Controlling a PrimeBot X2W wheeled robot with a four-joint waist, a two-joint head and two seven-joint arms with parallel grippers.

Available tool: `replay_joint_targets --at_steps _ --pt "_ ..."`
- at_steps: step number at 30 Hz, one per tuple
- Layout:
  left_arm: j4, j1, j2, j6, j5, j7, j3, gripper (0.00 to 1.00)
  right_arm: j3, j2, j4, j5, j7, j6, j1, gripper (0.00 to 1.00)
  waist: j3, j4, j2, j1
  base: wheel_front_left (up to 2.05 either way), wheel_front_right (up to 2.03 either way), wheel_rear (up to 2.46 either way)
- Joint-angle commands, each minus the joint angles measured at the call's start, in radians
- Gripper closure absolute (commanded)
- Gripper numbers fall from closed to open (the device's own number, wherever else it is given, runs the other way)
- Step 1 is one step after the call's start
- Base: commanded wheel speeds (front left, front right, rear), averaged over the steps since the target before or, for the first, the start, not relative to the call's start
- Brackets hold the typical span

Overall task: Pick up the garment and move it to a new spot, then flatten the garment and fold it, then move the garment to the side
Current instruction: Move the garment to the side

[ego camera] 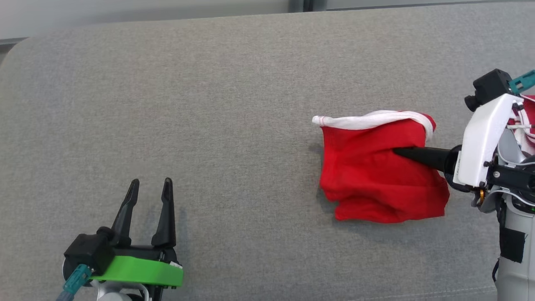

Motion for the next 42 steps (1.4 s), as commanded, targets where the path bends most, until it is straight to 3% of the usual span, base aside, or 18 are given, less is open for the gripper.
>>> replay_joint_targets --at_steps 1,12,18,24,29,38,42 --pt "-0.005 -0.009 0.011 -0.003 0.007 -0.003 0.000 0.00 -0.009 -0.001 0.000 -0.010 -0.007 0.000 0.016 1.00 0.023 -0.058 -0.0001 0.0000 0.00 0.00 0.00" --pt "-0.099 -0.057 0.095 -0.001 0.038 0.067 -0.010 0.00 -0.107 -0.009 0.107 -0.092 -0.171 0.000 0.037 1.00 0.122 -0.308 -0.0001 0.0000 0.00 0.00 0.00" --pt "-0.165 -0.098 0.140 -0.004 0.056 0.140 -0.030 0.00 -0.108 -0.036 0.186 -0.110 -0.314 0.000 -0.020 1.00 0.194 -0.371 -0.0001 0.0000 0.00 0.00 0.00" --pt "-0.202 -0.125 0.153 -0.003 0.058 0.180 -0.044 0.00 -0.040 -0.118 0.275 -0.164 -0.465 0.000 -0.131 1.00 0.244 -0.350 -0.0001 0.0000 0.00 0.00 0.00" --pt "-0.206 -0.138 0.144 0.004 0.052 0.183 -0.053 0.00 0.024 -0.200 0.335 -0.194 -0.515 0.000 -0.252 1.00 0.267 -0.298 -0.0001 0.0000 0.00 0.00 0.00" --pt "-0.188 -0.141 0.129 0.012 0.037 0.147 -0.055 0.00 0.033 -0.360 0.400 -0.269 -0.430 0.000 -0.375 1.00 0.287 -0.213 -0.0001 0.0000 0.00 0.00 0.00" --pt "-0.180 -0.148 0.124 0.013 0.034 0.138 -0.061 0.00 0.014 -0.397 0.412 -0.288 -0.377 0.000 -0.379 1.00 0.289 -0.200 -0.0001 0.0000 0.00 0.00 0.00"
